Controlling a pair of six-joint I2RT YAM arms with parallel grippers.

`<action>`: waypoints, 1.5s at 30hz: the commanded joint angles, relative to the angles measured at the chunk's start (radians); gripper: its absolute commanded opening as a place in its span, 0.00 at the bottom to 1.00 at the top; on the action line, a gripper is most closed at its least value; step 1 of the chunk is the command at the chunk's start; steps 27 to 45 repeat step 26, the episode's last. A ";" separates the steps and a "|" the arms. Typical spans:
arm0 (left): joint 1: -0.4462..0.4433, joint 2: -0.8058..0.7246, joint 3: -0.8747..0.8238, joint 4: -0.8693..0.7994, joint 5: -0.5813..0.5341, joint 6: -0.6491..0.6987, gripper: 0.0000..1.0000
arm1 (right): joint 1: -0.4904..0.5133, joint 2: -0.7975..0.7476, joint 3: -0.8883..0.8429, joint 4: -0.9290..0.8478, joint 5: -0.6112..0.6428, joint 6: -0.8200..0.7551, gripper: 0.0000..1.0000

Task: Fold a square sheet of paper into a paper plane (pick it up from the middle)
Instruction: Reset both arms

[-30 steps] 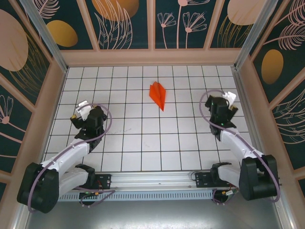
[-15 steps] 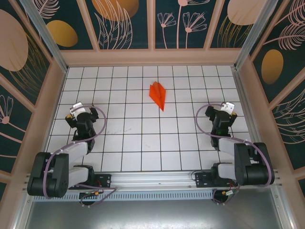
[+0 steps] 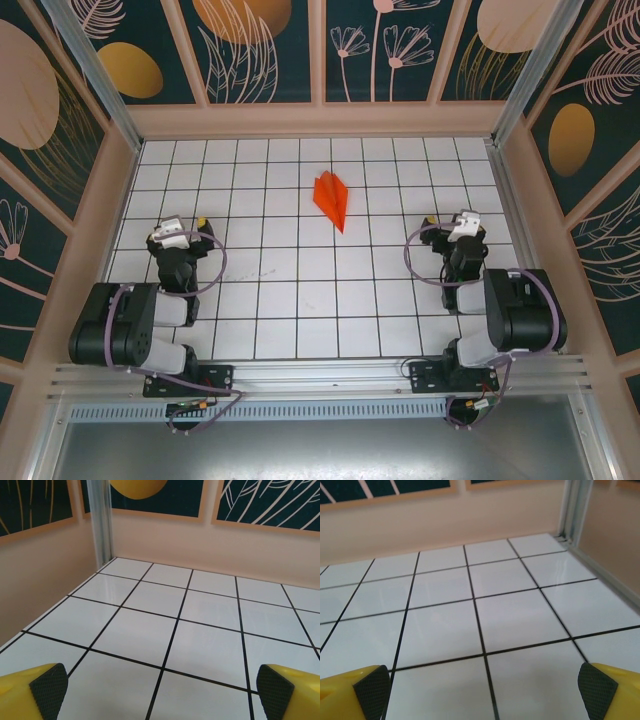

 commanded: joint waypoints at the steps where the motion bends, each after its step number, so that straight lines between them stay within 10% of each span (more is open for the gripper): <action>1: 0.006 0.046 0.014 0.115 0.031 0.016 0.99 | -0.006 0.038 0.005 0.116 -0.056 -0.010 0.99; 45: 0.006 0.061 0.079 0.008 0.045 0.029 0.99 | -0.028 0.037 0.024 0.074 -0.056 0.009 0.99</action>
